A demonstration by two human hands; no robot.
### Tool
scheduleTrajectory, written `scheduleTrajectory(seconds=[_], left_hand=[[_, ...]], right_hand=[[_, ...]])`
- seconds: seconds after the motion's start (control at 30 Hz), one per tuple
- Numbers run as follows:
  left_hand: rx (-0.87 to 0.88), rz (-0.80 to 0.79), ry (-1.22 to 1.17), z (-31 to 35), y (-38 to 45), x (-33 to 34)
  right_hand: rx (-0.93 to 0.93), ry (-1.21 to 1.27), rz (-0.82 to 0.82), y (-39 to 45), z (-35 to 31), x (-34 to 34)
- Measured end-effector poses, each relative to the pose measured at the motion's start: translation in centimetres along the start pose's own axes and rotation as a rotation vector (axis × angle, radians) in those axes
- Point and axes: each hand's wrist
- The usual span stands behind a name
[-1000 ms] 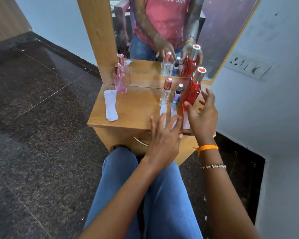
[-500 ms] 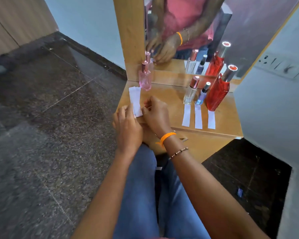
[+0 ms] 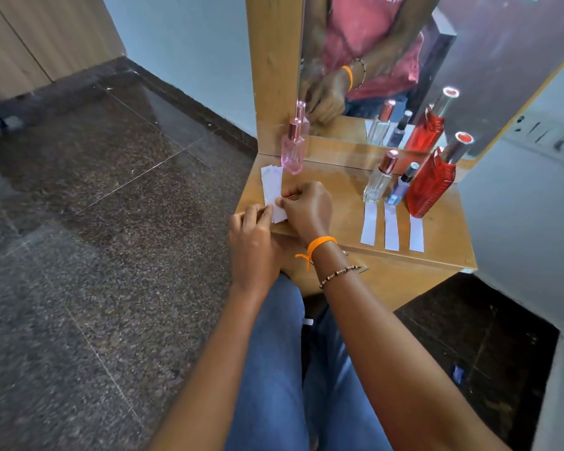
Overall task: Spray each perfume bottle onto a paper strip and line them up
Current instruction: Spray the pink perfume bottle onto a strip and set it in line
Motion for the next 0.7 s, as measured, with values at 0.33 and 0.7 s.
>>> scheduleTrajectory(seconds=[0.33, 0.7], left_hand=[[-0.008, -0.023, -0.001, 0.7, 0.0, -0.4], [0.029, -0.005, -0.141, 4.7, 0.7, 0.0]], right_hand=[[-0.002, -0.053, 0.042, -0.1, 0.5, -2.1], [-0.109, -0.3, 0.231, -1.7, 4.8, -5.0]])
Point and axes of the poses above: each hand's wrist, its own y-axis towards the middle knuckle, its own x-axis out of the palm, z = x × y, and after that the axes turned 6 degrees about x, right-handed
